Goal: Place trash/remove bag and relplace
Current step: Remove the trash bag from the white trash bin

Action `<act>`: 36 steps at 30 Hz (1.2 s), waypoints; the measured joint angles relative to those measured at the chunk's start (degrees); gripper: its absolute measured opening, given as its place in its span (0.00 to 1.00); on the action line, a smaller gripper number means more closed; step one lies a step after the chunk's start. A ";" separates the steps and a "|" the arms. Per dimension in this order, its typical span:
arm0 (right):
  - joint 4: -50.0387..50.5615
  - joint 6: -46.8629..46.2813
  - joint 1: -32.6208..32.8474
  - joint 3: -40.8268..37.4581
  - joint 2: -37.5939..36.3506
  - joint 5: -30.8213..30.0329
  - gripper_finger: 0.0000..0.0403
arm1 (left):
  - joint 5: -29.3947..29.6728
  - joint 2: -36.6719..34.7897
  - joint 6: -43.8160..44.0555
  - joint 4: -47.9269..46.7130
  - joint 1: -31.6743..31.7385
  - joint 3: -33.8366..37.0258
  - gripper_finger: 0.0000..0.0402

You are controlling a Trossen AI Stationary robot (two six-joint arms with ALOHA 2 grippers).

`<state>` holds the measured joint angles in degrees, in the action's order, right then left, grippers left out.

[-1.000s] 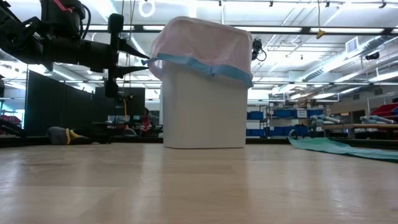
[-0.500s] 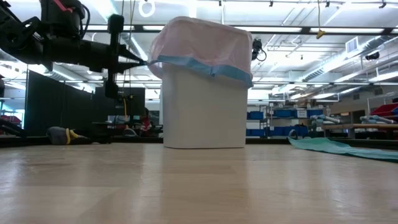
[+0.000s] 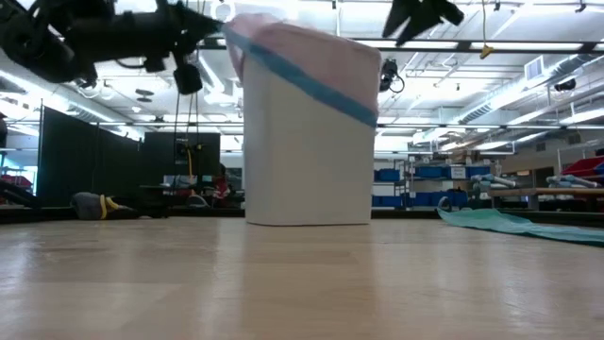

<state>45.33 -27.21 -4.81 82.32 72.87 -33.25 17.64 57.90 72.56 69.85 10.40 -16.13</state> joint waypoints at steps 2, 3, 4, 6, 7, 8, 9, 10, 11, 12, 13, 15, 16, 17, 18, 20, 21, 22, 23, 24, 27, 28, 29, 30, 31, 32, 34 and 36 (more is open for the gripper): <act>1.97 -1.62 -0.88 0.00 1.46 0.00 0.40 | -0.13 -0.02 1.18 -1.36 -1.73 -1.17 0.00; 2.20 -1.69 -1.13 0.00 2.08 0.01 0.40 | -0.17 -0.02 1.66 -1.93 -2.50 -1.61 0.00; 2.24 -1.65 -1.37 0.00 2.80 0.00 0.40 | -0.15 -0.02 1.96 -2.08 -3.11 -1.86 0.00; 0.55 -1.00 -1.61 -0.02 4.00 0.27 0.38 | -0.18 0.01 2.58 -2.07 -4.06 -2.75 0.00; -1.15 -0.37 -1.65 -0.04 4.21 0.91 0.37 | -0.07 -0.02 2.81 -2.03 -4.34 -2.97 0.00; -2.95 0.51 -1.64 -0.04 4.58 1.62 0.35 | 0.59 -0.02 2.88 -2.08 -4.55 -3.40 0.00; -4.92 1.46 -1.59 -0.02 4.66 2.41 0.34 | 0.89 -0.02 2.90 -2.10 -4.73 -3.76 0.00; -6.13 2.23 -1.56 -0.02 4.62 3.51 0.32 | 1.38 -0.02 2.91 -2.10 -4.85 -4.09 0.00; -6.63 2.48 -1.56 -0.02 4.62 3.95 0.29 | 1.73 -0.02 2.91 -2.10 -4.88 -4.44 0.00; -6.67 2.51 -1.54 -0.02 4.34 4.15 0.27 | 1.87 -0.02 2.86 -2.12 -4.88 -4.81 0.00; -6.10 2.36 -1.54 -0.02 3.87 4.27 0.25 | 1.96 -0.02 2.82 -2.15 -4.88 -5.07 0.00; -4.63 1.87 -1.56 -0.02 2.69 4.05 0.19 | 1.98 0.00 2.84 -2.24 -4.88 -5.36 0.00; -3.71 1.88 -1.56 -0.02 2.08 3.98 0.16 | 2.06 -0.01 2.82 -2.28 -4.88 -5.45 0.00; -3.27 1.88 -1.57 -0.02 1.54 3.92 0.12 | 2.24 -0.02 2.82 -2.26 -4.90 -5.61 0.00; -3.27 1.87 -1.67 -0.02 0.93 3.93 0.08 | 2.41 0.01 2.82 -2.26 -4.88 -5.76 0.00; -4.12 2.44 -1.95 -0.02 -0.21 3.97 0.02 | 3.59 -0.01 2.80 -2.27 -4.90 -6.07 0.00; -5.56 2.60 -2.05 -0.02 -0.65 4.29 0.02 | 3.75 0.01 2.79 -2.23 -4.90 -6.31 0.00; -7.57 2.79 -2.17 -0.02 -0.95 5.29 0.02 | 4.04 0.01 2.77 -2.24 -4.90 -6.41 0.00; -9.34 3.14 -2.32 0.01 -1.01 6.65 0.03 | 4.21 0.01 2.73 -2.32 -4.90 -6.60 0.00; -10.77 4.03 -2.44 0.02 -0.99 8.05 0.02 | 4.24 0.01 2.74 -2.78 -4.90 -6.92 0.00; -14.04 5.81 -2.86 0.02 0.27 10.30 0.00 | 4.21 0.22 2.75 -4.19 -4.90 -7.25 0.00; -14.19 6.22 -3.16 0.02 0.81 10.64 0.00 | 4.21 0.22 2.75 -4.43 -4.90 -7.25 0.00; -14.22 6.37 -3.38 0.02 1.59 10.58 0.00 | 4.20 0.25 2.75 -4.59 -4.90 -7.26 0.00; -14.53 6.39 -3.68 0.01 2.05 10.84 0.00 | 4.19 0.25 2.75 -4.93 -4.90 -7.29 0.00; -14.64 6.49 -4.10 -0.02 2.64 11.39 0.00 | 4.19 0.25 2.76 -5.07 -4.90 -7.29 0.00; -15.23 6.65 -4.36 -0.02 3.35 11.96 0.00 | 4.18 0.25 2.75 -4.96 -4.93 -7.29 0.00; -17.47 7.26 -4.61 -0.02 4.69 14.46 0.00 | 4.19 0.25 2.76 -4.92 -4.97 -7.29 0.00; -18.83 7.64 -4.75 -0.02 5.96 16.73 0.00 | 4.19 0.25 2.88 -4.90 -4.97 -7.29 0.01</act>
<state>26.50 -19.57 -9.55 82.30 78.83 -16.52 21.82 58.15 75.44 64.95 5.43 -23.42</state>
